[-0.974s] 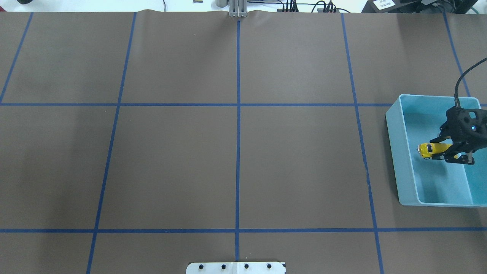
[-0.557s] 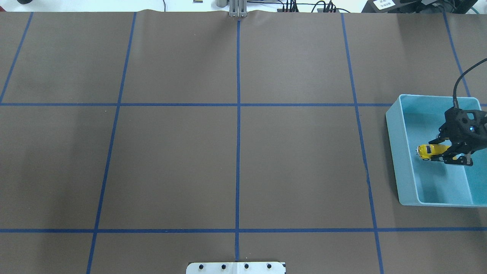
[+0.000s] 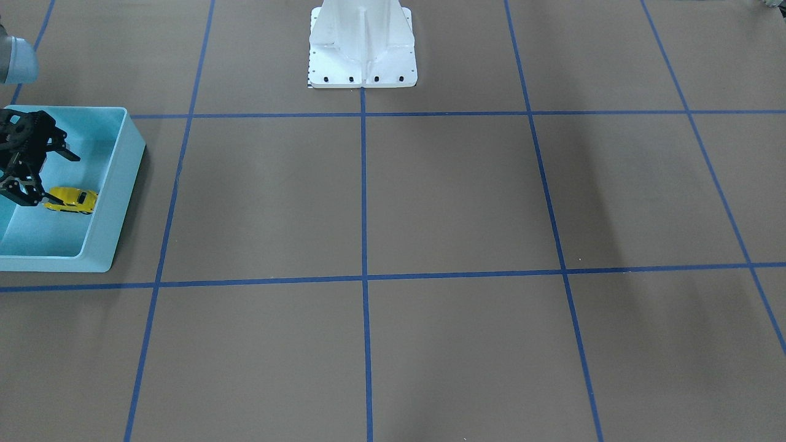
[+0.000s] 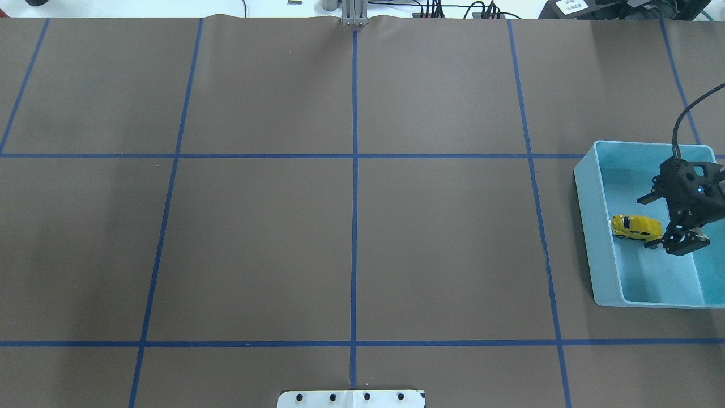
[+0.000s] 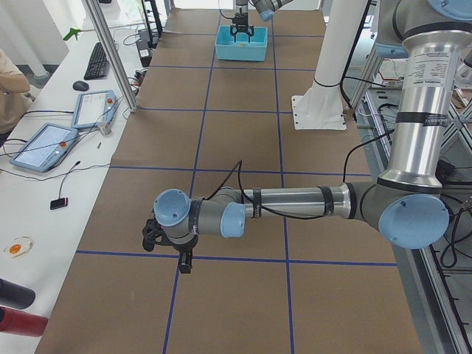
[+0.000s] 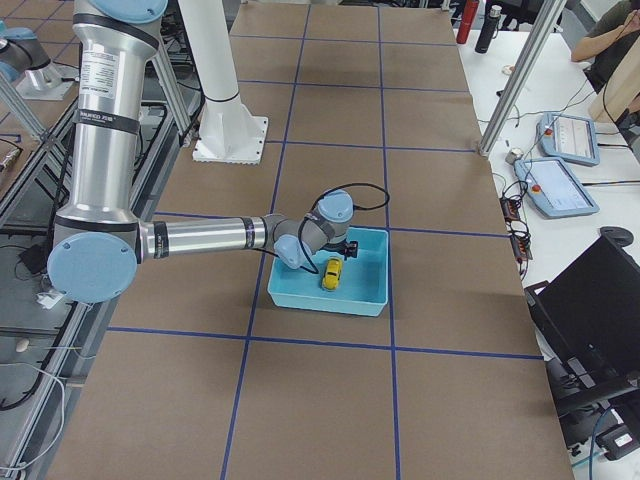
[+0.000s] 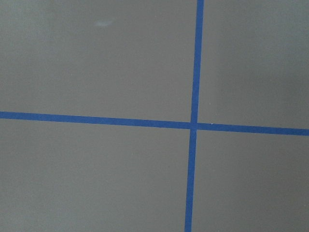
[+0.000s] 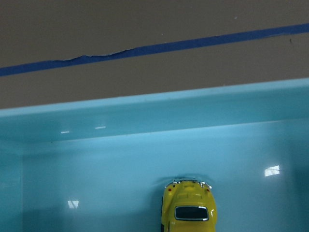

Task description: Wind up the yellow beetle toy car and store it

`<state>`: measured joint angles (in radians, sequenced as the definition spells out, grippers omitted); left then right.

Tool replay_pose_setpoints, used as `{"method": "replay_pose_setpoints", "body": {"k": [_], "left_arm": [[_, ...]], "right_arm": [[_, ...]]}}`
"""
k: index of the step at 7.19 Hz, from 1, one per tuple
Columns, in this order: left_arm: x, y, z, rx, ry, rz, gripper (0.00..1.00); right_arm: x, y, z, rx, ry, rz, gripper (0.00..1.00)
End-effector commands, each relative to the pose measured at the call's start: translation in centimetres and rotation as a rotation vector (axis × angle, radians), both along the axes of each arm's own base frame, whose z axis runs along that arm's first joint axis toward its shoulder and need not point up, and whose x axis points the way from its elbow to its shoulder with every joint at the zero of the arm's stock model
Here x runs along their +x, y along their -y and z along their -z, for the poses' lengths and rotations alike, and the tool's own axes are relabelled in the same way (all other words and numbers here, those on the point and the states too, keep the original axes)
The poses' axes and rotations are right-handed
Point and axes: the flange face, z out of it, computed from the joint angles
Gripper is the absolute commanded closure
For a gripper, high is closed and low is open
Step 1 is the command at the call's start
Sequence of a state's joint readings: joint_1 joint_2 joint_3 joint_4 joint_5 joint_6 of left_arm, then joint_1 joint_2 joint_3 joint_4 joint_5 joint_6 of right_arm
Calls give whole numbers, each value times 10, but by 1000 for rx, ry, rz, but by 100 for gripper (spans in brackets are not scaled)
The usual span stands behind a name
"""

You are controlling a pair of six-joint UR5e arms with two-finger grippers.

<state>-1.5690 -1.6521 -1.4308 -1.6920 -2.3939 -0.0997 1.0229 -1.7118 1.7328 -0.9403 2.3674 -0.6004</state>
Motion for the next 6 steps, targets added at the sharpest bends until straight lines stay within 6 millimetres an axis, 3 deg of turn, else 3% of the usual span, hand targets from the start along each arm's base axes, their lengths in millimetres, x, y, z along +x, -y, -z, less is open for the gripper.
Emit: {"method": "replay_pose_setpoints", "body": {"k": [1, 2, 3, 6], "left_arm": [[0, 0, 0, -1, -2, 0, 0], [1, 0, 0, 0, -1, -1, 0], [0, 0, 1, 2, -2, 0, 0], [0, 0, 2, 3, -2, 0, 0]], "right_arm": [[22, 8, 39, -48, 56, -103, 0], [30, 8, 64, -117, 84, -191, 0], [48, 11, 76, -182, 103, -283, 0], [121, 21, 77, -411, 112, -560, 0]]}}
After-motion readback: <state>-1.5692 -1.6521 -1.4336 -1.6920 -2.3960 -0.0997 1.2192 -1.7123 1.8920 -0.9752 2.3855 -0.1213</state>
